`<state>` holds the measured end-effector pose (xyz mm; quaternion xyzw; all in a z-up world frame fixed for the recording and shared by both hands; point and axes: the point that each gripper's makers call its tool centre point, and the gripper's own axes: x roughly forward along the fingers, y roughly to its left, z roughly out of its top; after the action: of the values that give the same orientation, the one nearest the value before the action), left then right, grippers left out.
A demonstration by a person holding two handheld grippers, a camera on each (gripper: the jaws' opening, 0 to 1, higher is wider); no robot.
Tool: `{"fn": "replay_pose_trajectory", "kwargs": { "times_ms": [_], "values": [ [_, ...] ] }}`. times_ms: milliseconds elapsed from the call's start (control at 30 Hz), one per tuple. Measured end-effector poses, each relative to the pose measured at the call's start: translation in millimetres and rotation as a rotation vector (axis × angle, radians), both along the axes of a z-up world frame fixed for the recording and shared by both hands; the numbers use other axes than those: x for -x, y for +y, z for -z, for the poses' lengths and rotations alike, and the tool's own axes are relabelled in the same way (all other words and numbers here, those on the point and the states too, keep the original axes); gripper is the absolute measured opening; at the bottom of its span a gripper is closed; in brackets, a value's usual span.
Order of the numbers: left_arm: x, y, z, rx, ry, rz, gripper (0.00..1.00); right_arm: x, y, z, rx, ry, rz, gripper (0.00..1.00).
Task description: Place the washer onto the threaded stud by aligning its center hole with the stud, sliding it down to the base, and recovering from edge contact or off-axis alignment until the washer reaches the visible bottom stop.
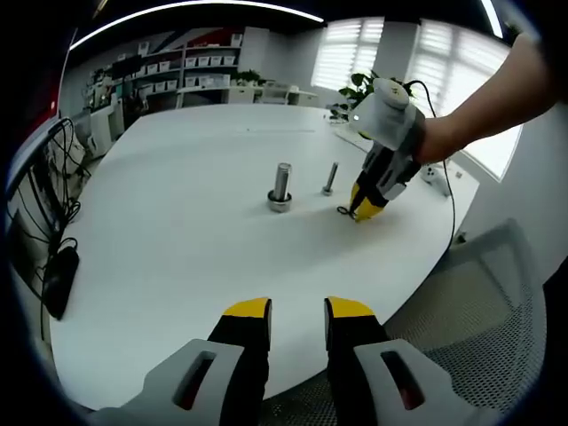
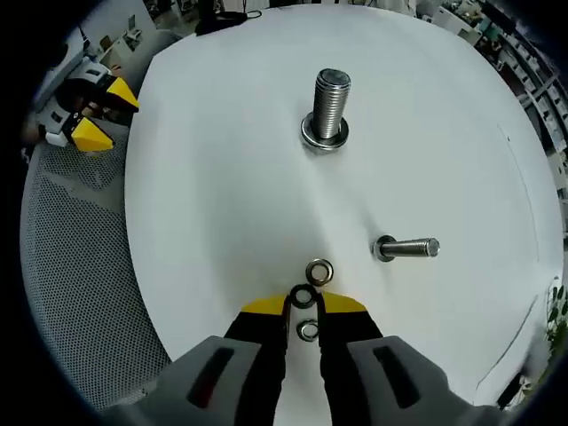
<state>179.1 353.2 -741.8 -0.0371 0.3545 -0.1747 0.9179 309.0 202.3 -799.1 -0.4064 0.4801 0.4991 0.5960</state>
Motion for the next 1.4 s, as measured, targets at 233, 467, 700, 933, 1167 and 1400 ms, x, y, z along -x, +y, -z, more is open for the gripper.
{"fn": "replay_pose_trajectory", "kwargs": {
  "times_ms": [233, 467, 700, 933, 1167, 1400],
  "values": [
    [-0.5, -0.1, 0.2, 0.002, -0.001, -0.001, 0.22, 0.2, 0.5, -0.2, 0.004, -0.010, -0.003, 0.14],
    [-0.4, -0.3, 0.1, 0.002, 0.000, 0.000, 0.22, 0.2, 0.0, -0.1, -0.018, -0.012, 0.023, 0.14],
    [-0.3, -1.1, 0.0, 0.003, 0.000, 0.005, 0.22, -1.1, 0.3, -8.1, -0.025, -0.017, 0.034, 0.14],
    [0.1, -1.4, 0.1, 0.006, 0.002, 0.006, 0.21, -8.0, -2.4, -16.1, -0.043, -0.003, 0.098, 0.14],
    [0.1, -1.8, 0.0, 0.007, 0.001, 0.008, 0.21, -20.0, -1.0, -32.4, -0.071, -0.035, 0.117, 0.14],
    [0.2, -2.5, 0.3, 0.009, 0.002, 0.012, 0.21, -39.3, 5.9, -50.3, -0.104, -0.073, 0.137, 0.14]
  ]
}}
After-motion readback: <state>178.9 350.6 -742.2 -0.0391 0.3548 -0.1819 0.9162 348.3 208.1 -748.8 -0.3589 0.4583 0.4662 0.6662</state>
